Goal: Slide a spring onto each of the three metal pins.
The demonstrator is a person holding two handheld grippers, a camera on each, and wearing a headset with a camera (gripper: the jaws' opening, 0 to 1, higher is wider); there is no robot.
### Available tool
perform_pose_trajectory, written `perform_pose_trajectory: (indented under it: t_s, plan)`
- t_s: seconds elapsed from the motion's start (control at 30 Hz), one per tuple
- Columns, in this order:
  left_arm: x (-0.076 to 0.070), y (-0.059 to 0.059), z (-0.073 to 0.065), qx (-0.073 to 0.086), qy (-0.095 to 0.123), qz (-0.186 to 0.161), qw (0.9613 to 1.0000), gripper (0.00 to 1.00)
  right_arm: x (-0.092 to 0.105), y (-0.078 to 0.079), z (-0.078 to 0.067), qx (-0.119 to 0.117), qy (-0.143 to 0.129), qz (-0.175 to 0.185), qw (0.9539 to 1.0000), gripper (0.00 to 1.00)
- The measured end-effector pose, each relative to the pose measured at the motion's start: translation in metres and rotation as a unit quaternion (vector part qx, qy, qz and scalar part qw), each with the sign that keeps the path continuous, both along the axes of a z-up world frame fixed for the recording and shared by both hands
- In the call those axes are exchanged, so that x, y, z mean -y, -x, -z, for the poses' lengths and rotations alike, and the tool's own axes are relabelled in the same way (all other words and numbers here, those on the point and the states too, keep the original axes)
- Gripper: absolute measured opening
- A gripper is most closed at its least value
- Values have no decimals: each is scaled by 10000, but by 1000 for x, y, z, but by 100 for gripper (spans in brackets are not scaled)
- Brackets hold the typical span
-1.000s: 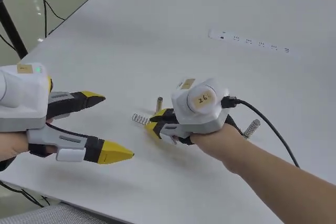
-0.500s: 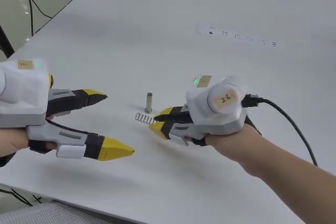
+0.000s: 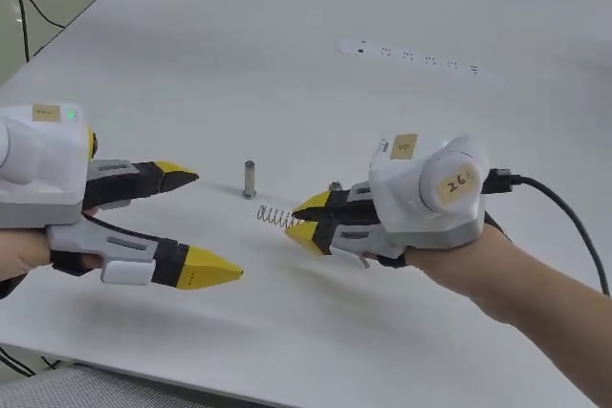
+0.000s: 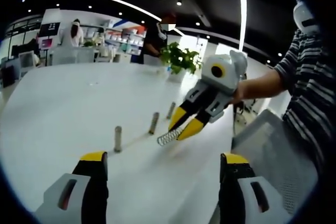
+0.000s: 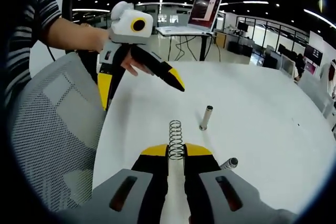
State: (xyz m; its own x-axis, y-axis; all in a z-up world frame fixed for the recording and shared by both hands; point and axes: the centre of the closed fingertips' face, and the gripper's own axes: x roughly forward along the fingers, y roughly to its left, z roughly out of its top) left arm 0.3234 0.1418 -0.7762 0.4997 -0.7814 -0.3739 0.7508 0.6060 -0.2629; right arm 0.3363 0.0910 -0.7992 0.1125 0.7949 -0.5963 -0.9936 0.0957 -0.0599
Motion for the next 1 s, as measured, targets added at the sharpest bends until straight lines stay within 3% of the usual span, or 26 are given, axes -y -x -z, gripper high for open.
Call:
perform_pose_trajectory:
  t_s: [0.33, 0.47, 1.0]
  plan:
    - [14, 0, 1, -41, -30, 310, 9995, 75, 12, 11, -6, 370, 101, -432, 9983, 8]
    - [25, 4, 1, -65, 9, 538, 9985, 66, 15, 16, -8, 442, 92, -529, 9976, 8]
    - [56, -1, -9, 109, 131, 1144, 9933, 36, 23, 24, -24, 377, -191, -470, 9980, 8]
